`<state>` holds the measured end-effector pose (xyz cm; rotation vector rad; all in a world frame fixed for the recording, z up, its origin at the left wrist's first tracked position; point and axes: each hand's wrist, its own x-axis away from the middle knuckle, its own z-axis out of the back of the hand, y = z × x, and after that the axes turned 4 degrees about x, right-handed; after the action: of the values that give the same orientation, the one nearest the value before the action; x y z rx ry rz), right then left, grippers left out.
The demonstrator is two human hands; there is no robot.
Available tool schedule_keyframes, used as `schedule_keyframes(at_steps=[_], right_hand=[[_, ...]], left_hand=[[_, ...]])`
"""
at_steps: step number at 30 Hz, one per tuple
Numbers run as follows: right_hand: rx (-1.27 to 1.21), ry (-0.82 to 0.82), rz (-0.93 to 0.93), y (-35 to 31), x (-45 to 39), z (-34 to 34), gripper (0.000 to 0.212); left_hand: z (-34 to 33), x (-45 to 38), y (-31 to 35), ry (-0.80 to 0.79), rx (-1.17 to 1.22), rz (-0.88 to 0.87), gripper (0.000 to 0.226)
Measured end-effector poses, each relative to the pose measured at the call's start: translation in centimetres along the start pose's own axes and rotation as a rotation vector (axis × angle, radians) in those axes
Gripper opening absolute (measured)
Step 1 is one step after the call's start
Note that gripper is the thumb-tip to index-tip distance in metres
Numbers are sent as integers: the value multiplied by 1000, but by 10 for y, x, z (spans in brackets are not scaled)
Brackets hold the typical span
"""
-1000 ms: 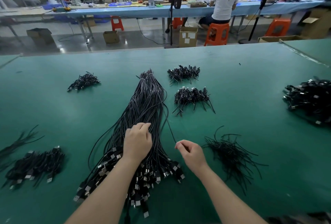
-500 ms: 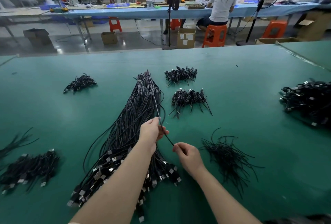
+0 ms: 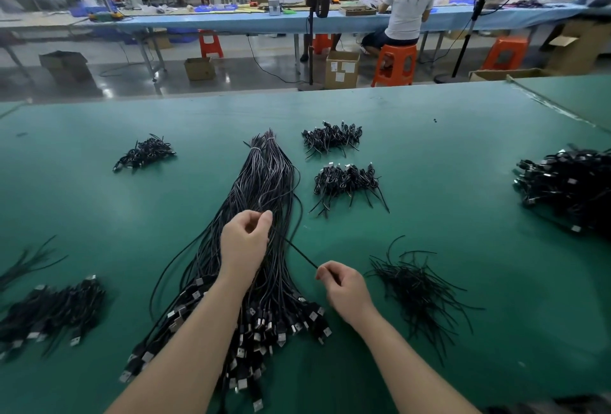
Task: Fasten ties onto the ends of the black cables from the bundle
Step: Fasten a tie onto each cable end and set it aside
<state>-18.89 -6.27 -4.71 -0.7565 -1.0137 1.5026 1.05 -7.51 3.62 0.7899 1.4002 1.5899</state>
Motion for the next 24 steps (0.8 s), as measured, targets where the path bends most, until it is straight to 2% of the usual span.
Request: schedule_keyframes(at_steps=[2,5,7,9,11,13,14,16,17,18,21,24], right_hand=[[7,-2,-2,-1,0,0,23],[6,-6,-13,-2,1,0,22],[3,-8,-21,-3,1,0,22],[-4,-13,-28,-5,1,1,22],[-38,-25,-50,-6,1,2,20],[-67,-50,-74,-8,2,4,20],[-79,-70,-89,-10,2,6,21],[-142,-127,-143,-15,1,12,21],[-201,-164,-182,-19,-1,16,19],[-284,-214,-226,-24,-2,19,17],[-643,-387,-338,-42,-6,31,19],[-829,-492,-354,-55,-8,44,17]], left_hand=[[5,-2,-2,55,74,91,21],[11,-10,-9,73,230,358,15],[14,-13,-16,86,212,489,14],[17,-13,-20,124,106,512,18],[18,-10,-20,153,-53,411,30],[14,-6,-20,101,-247,208,39],[11,-2,-19,42,-353,96,37],[6,5,-16,-121,-532,-111,11],[4,10,-14,-219,-610,-220,13],[2,14,-15,-335,-677,-318,31],[-7,26,-16,-559,-625,-471,59],[-11,33,-10,-593,-379,-375,65]])
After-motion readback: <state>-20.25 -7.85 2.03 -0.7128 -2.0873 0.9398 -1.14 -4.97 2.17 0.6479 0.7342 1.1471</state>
